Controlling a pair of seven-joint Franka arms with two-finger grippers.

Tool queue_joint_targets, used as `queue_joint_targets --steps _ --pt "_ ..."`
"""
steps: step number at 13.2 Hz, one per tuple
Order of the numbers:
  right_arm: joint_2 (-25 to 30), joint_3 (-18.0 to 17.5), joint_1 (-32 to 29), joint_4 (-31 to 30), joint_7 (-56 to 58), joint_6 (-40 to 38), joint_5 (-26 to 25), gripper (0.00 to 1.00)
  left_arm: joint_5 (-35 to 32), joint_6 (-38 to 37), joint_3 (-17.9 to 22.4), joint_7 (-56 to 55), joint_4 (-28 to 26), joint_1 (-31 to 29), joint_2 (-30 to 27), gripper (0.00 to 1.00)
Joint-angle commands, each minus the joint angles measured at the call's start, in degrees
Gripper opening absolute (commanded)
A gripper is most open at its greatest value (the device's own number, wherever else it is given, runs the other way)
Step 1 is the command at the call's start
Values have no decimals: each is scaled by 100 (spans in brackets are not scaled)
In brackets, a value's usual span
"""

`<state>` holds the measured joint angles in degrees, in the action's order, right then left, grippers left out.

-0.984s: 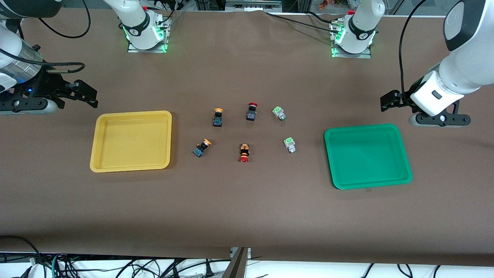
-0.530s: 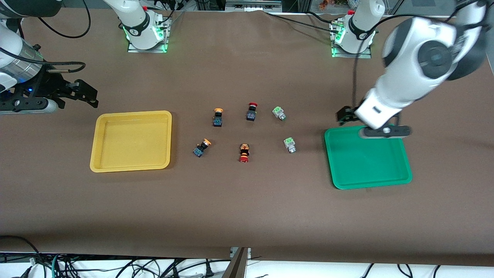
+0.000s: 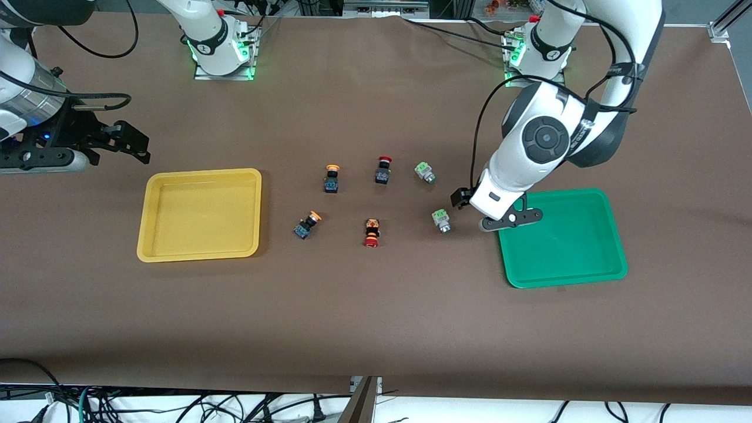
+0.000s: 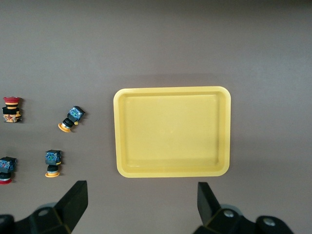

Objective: Place green and yellow buttons in trays
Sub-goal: 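Reach the left gripper down to the green-capped button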

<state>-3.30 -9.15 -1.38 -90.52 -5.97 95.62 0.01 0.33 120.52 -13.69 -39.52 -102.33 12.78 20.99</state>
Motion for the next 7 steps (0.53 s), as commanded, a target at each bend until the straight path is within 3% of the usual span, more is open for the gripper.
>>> queue_joint_targets --steps 1,7 --pt "31 -52 -12 60 -27 -8 -36 99 -191 829 6 -581 -750 154 -95 100" --pt "-13 -34 -21 60 -27 352 -80 99 -647 1307 -82 -2576 -999 734 361 100"
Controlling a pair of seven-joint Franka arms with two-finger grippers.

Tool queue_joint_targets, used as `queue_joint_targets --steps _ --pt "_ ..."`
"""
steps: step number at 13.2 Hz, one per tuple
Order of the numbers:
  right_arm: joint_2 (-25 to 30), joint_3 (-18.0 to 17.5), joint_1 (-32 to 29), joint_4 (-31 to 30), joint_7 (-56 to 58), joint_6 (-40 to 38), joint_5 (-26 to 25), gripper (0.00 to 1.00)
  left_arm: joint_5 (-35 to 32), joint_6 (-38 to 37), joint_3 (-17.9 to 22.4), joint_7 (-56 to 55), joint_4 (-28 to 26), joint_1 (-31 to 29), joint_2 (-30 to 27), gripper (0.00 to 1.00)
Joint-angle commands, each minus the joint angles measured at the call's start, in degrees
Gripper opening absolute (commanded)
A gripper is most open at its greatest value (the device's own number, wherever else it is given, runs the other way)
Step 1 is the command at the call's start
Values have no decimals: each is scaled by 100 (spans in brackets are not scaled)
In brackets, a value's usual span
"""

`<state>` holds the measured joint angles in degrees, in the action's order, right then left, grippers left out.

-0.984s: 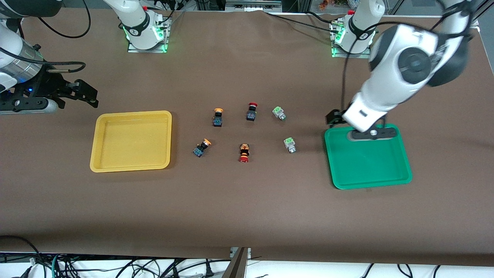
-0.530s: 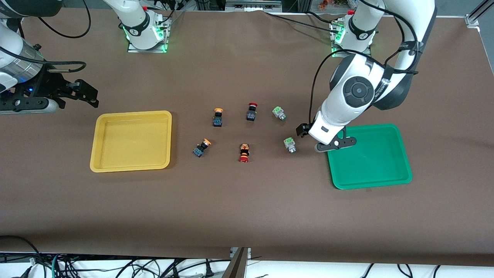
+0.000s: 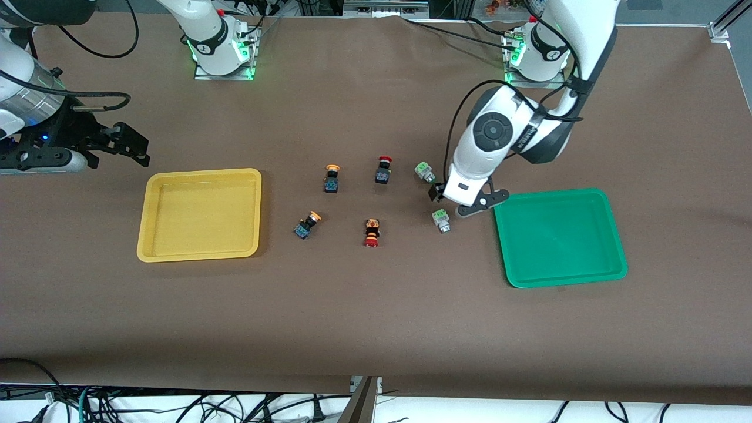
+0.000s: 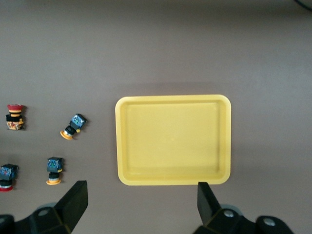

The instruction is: Place green and yellow buttons in trays

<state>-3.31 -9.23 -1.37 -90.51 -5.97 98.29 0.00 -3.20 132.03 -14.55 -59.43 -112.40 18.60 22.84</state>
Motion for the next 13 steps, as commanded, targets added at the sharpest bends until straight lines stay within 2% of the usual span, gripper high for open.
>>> queue_joint_targets --steps 1,4,8,13 --pt "-21 -27 -21 60 -27 85 -88 99 -434 156 5 -779 -10 187 221 100" --pt "-117 -9 -56 42 -44 50 -62 99 -506 541 -48 -1315 -203 301 388 100" --pt "-152 -9 -56 42 -27 85 -52 99 -497 648 -74 -1677 -300 398 485 100" --pt "-907 -9 -38 60 -44 400 -9 99 -506 1104 -144 -1941 -642 451 493 100"
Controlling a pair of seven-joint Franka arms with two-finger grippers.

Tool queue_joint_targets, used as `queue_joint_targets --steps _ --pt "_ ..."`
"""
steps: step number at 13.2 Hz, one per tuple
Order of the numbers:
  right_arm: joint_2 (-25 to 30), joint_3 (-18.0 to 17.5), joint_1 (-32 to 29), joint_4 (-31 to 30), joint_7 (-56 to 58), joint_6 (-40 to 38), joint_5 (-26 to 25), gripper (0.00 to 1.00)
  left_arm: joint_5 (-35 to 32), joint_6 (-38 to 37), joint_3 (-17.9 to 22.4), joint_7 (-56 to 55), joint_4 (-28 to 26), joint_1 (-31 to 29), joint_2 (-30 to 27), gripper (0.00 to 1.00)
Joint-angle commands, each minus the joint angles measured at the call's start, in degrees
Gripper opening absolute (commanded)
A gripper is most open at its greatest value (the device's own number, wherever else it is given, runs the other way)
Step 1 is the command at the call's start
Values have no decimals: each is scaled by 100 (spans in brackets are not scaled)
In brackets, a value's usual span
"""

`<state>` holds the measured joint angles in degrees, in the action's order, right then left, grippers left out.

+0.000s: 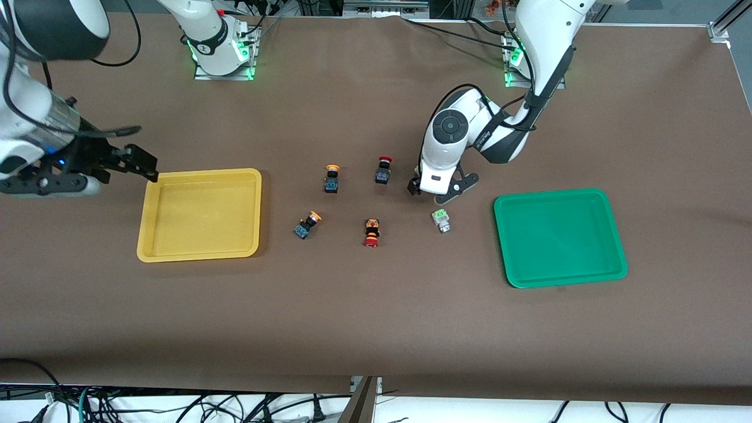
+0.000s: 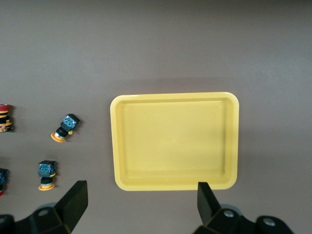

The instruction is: Place green and yellow buttons in trays

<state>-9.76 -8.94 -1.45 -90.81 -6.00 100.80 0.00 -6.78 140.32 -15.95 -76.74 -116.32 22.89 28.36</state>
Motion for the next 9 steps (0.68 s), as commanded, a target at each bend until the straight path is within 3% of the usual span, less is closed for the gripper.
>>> queue_joint_targets --steps 1,7,9 --pt "-290 -38 -31 89 -41 151 -9 99 -149 407 -5 -262 -356 23 -58 100" --pt "-1036 -55 547 72 -346 492 0 99 -149 470 -189 -597 -462 93 -41 100" --pt "-1352 -55 898 72 -917 835 26 99 -254 470 -198 -605 -462 93 -15 79"
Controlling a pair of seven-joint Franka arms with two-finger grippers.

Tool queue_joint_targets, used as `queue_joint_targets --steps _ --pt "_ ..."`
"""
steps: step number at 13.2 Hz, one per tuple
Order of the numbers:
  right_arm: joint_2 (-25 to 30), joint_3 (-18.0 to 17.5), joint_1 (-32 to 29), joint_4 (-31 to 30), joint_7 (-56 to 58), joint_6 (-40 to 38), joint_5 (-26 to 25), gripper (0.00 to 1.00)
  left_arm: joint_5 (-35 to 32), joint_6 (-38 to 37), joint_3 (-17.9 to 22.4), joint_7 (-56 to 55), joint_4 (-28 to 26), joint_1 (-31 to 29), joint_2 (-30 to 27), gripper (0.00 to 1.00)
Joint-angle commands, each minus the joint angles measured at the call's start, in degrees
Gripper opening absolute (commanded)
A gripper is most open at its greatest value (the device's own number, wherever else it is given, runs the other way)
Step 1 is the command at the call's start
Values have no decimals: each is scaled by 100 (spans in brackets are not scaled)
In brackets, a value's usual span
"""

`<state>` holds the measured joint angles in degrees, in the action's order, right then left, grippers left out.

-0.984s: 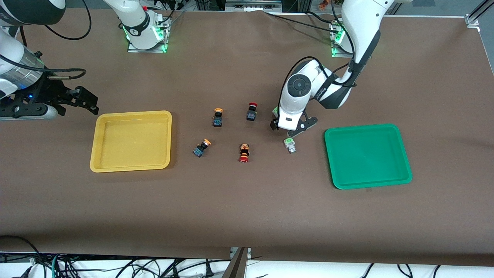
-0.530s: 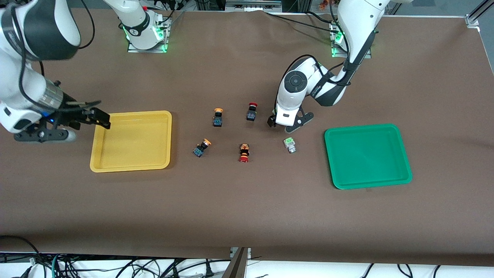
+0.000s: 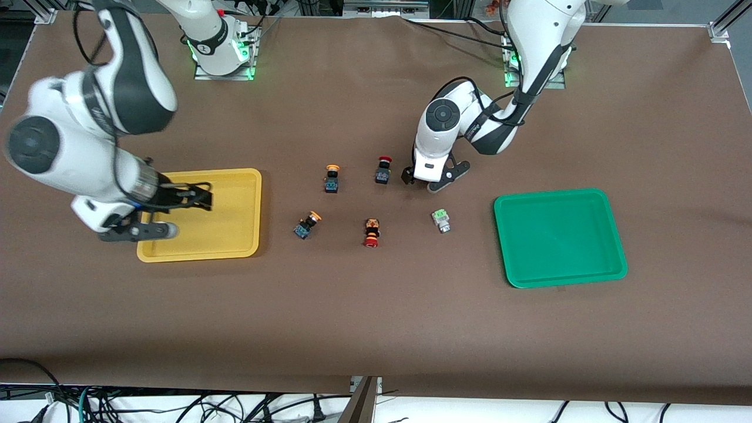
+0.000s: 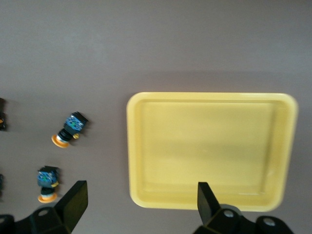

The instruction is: Place green and yellow buttons in trays

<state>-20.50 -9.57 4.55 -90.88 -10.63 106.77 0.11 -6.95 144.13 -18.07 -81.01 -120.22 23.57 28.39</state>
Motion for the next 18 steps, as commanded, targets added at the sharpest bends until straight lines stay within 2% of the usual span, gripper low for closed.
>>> queue_joint_targets --steps 1,4,6,8,11,13,15,18 --pt "-427 -1 440 79 -823 439 59 99 -245 80 14 -178 -80 25 -17 73" --pt "-954 -1 871 79 -1974 1089 331 99 -246 89 14 -187 -80 33 35 71" --pt "-1297 8 1205 79 -2853 1564 332 99 -254 89 14 -178 -71 25 35 51" --pt "-1579 8 1434 79 -3286 1829 323 99 -254 89 14 -135 -71 7 27 26" --pt "-1931 8 1461 71 -3393 2110 323 99 -263 63 14 -64 -36 -37 -26 3" --pt "-2072 8 1461 36 -3419 2277 314 99 -263 -60 5 521 -10 -325 -288 1" --pt "-2169 8 1505 27 -3576 2348 305 99 -246 -358 -13 1565 8 -791 -579 1" --pt "-2292 25 1576 -78 -3648 2567 253 98 -237 -368 -13 3033 17 -1520 -764 1"
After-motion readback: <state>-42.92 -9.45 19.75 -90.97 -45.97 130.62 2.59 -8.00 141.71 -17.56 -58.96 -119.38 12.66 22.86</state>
